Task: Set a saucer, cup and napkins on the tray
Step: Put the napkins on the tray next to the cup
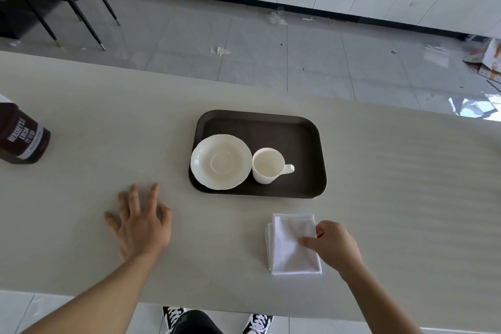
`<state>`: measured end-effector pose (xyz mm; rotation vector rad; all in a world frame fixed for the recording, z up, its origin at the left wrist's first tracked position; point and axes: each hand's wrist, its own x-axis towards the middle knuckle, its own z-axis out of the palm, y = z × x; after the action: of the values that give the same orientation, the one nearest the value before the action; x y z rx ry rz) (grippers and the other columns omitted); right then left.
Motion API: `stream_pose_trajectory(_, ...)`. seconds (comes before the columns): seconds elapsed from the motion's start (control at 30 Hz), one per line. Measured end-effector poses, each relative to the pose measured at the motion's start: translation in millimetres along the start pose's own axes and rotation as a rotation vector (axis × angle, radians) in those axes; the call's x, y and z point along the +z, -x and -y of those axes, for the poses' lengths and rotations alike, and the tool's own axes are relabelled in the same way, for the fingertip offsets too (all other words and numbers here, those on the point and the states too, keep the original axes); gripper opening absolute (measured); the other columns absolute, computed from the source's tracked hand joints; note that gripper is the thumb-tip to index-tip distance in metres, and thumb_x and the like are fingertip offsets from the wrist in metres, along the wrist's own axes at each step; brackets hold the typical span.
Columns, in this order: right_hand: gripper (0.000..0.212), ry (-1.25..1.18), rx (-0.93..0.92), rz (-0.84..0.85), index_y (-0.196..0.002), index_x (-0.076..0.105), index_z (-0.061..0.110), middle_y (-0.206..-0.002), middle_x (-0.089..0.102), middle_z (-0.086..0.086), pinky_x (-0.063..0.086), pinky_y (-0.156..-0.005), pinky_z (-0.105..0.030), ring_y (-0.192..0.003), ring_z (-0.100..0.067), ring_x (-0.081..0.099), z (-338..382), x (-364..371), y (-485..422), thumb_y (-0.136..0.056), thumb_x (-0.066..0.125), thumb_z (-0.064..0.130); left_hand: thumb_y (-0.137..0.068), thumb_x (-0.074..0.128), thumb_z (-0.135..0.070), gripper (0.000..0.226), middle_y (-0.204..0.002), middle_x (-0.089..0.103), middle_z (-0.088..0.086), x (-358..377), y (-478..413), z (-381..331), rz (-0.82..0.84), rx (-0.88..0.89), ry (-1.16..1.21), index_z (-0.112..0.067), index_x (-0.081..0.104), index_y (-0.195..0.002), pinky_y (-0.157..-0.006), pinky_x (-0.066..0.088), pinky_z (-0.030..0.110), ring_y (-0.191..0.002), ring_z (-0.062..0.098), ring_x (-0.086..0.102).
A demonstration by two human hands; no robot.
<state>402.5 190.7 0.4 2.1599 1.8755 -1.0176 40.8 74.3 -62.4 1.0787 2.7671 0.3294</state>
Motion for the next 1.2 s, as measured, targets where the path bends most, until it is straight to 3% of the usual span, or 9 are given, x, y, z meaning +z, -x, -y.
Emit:
stream_pose_trajectory(0.23,0.020,-0.498,-0.042,-0.056,-0.068,0.059,0.018,-0.062,0.064,-0.001,0.041,-0.054,-0.032,-0.057,-0.018,0.055,9,-13,8,-0.070,0.076,0.026,-0.085,0.034,-0.042,0.062,-0.159,0.028,0.014,-2,0,-2,0.011,0.003,-0.008,-0.032,0.043,-0.146,-0.116,0.004,0.065,-0.150,0.036,0.014)
stream_pose_trajectory(0.57,0.010,-0.683,-0.114,-0.304,-0.080,0.065,0.023,-0.073,0.074,0.000,0.050,-0.059,-0.035,-0.066,-0.025,0.066,24,-61,-21,-0.077,0.075,0.024,-0.085,0.033,-0.043,0.062,-0.159,0.030,0.014,1,0,-1,-0.013,0.004,-0.007,-0.033,0.044,-0.145,-0.115,0.006,0.066,-0.150,0.036,0.016)
stream_pose_trajectory(0.9,0.006,-0.663,-0.084,-0.317,-0.088,0.066,0.024,-0.083,0.072,0.002,0.050,-0.063,-0.032,-0.075,-0.021,0.067,46,-80,-86,-0.083,0.070,0.022,-0.085,0.034,-0.042,0.062,-0.159,0.030,0.013,1,0,-1,-0.016,-0.009,-0.013,-0.034,0.043,-0.145,-0.116,0.006,0.064,-0.150,0.034,0.015)
stream_pose_trajectory(1.2,0.026,-0.365,-0.132,-0.287,-0.110,0.070,0.020,-0.096,0.070,0.004,0.045,-0.066,-0.031,-0.085,-0.023,0.064,58,-82,-119,-0.086,0.068,0.028,-0.084,0.035,-0.044,0.063,-0.159,0.030,0.012,3,-1,1,-0.018,0.000,-0.019,-0.034,0.042,-0.146,-0.116,0.007,0.064,-0.151,0.034,0.015)
